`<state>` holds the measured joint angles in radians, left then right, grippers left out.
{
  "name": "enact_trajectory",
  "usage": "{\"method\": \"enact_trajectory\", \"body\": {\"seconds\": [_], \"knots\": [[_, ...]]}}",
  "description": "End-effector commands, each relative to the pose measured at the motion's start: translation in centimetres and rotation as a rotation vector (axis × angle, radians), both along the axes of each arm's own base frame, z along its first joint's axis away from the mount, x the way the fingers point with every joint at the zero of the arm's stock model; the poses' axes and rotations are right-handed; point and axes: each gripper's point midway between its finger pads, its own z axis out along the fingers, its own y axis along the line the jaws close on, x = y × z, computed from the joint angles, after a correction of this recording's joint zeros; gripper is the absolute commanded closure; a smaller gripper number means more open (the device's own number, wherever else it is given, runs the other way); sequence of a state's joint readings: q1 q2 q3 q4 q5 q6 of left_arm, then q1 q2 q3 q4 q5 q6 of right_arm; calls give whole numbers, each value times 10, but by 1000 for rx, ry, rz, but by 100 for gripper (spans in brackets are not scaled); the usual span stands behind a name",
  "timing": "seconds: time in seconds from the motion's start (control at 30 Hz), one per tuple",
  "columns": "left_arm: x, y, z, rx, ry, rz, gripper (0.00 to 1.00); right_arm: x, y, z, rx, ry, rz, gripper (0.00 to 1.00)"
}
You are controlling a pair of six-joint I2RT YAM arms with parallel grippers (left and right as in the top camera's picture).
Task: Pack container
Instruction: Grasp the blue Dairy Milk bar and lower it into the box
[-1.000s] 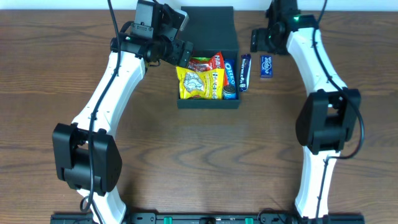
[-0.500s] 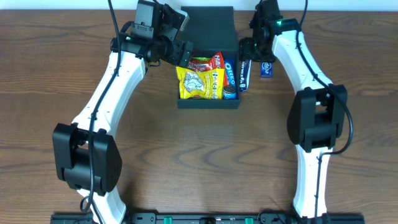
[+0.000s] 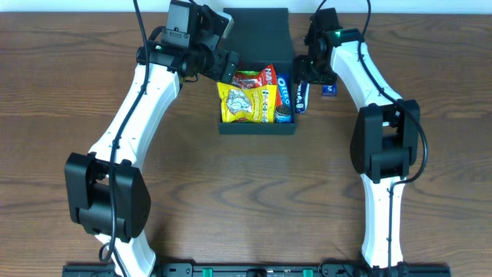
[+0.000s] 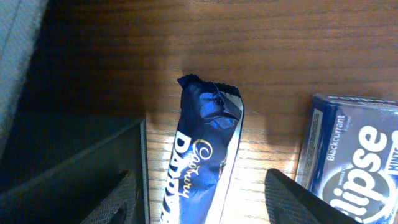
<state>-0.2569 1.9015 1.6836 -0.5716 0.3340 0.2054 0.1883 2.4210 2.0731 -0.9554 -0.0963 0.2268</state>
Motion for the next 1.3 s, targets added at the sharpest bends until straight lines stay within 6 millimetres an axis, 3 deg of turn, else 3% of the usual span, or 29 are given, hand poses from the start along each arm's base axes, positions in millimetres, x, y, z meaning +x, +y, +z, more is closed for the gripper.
{"method": "enact_trajectory", "body": {"seconds": [0.0,0.17,0.37,0.6,0.77,0.83,0.93,1.03,1.1,1.17,1.27], "knots": [[3,0,17,-17,-34,1,5,-8,19,-19,-5,35,51,35],[3,0,17,-17,-34,1,5,-11,19,-32,-89,42,69,40],[3,0,17,-17,-34,1,5,-12,16,-32,-209,20,74,48],[2,0,21,-10,-49,-10,5,-13,15,-33,-217,26,73,76],[2,13,43,1,-103,2,5,-19,13,-30,-219,45,68,84],[2,25,52,2,-121,22,5,-20,14,-17,-212,46,70,90],[4,47,55,9,-120,66,5,-16,16,18,-202,6,68,93],[4,71,50,17,-88,113,5,-9,20,77,-174,-85,53,93],[3,82,48,21,-72,133,5,-11,30,104,-131,-126,57,93],[3,88,46,22,-62,146,5,-16,45,123,-73,-151,84,92],[3,92,45,23,-59,153,5,-25,64,128,-29,-144,124,90]]}}
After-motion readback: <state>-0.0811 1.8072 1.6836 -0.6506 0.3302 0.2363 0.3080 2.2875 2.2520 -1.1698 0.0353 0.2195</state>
